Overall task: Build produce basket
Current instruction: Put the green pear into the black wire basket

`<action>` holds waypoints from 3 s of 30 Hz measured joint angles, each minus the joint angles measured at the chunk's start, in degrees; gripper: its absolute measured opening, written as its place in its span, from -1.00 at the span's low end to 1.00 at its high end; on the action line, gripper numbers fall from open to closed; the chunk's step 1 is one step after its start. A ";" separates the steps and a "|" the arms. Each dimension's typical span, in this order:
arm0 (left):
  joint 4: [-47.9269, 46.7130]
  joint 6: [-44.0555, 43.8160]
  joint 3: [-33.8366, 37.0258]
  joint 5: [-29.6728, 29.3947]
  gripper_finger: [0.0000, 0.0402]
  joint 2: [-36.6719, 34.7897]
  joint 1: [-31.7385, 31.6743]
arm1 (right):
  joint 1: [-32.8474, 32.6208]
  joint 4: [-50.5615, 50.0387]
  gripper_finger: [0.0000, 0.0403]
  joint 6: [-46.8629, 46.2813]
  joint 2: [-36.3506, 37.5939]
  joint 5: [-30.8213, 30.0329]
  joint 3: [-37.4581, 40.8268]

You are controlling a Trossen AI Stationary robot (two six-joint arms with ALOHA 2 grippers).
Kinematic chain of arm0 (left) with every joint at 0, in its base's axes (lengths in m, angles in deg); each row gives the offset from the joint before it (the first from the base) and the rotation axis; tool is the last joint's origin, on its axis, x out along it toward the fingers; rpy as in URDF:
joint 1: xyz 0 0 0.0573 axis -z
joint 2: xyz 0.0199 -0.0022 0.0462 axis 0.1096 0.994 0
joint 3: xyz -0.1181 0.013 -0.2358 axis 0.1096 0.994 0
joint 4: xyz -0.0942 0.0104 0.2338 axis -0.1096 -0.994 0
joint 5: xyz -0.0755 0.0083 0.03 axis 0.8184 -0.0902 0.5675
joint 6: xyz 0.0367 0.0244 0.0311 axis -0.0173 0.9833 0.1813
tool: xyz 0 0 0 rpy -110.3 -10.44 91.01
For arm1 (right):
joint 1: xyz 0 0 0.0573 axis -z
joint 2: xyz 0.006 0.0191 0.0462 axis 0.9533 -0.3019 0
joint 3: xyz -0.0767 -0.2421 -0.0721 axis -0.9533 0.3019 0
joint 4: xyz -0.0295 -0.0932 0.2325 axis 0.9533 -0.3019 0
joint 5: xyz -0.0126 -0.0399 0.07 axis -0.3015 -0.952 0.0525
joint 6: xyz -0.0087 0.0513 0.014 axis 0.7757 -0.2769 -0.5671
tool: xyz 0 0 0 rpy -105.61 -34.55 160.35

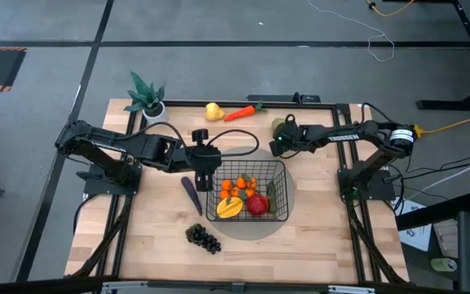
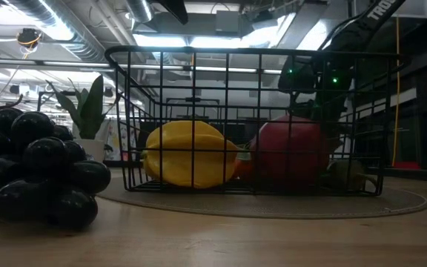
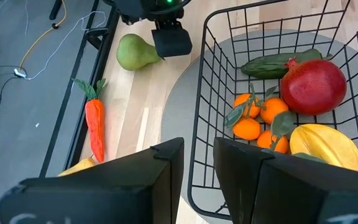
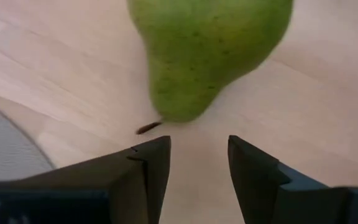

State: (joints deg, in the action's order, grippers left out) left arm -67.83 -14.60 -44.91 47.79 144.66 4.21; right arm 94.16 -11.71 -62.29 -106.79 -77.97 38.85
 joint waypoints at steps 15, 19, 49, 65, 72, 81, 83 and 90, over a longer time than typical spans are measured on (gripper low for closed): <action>0.00 -0.28 0.00 0.00 -0.62 0.00 0.00 | 1.53 4.51 -0.26 8.27 0.00 0.16 -0.02; 0.00 -0.31 0.00 0.01 -0.62 0.00 0.00 | 3.04 4.15 -0.26 10.28 0.00 0.10 -0.02; 0.00 -0.37 0.00 0.01 -0.62 0.00 0.00 | 5.70 4.83 -0.26 8.60 -1.88 9.45 -0.07; -0.02 0.22 0.00 0.00 -0.62 0.00 0.01 | 3.87 6.98 -0.26 -2.22 -1.88 9.66 -0.11; -0.02 0.23 0.00 0.01 -0.62 0.00 0.00 | 3.91 7.35 -0.26 -4.96 -2.92 2.65 -0.11; -0.07 0.24 0.00 0.02 -0.62 0.00 0.00 | 3.82 8.01 -0.26 -4.40 -8.22 1.01 -0.44; -0.25 0.24 0.01 0.02 -0.62 0.00 0.01 | 3.82 8.03 -0.26 -3.14 -8.12 1.05 -0.40; -0.42 0.22 0.02 0.02 -0.62 0.00 0.02 | 4.26 8.32 -0.33 2.92 -6.78 1.23 -0.26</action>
State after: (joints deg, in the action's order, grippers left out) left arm -68.24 -14.38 -44.89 47.80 144.66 4.23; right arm 98.43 -3.38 -59.37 -113.57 -76.74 38.58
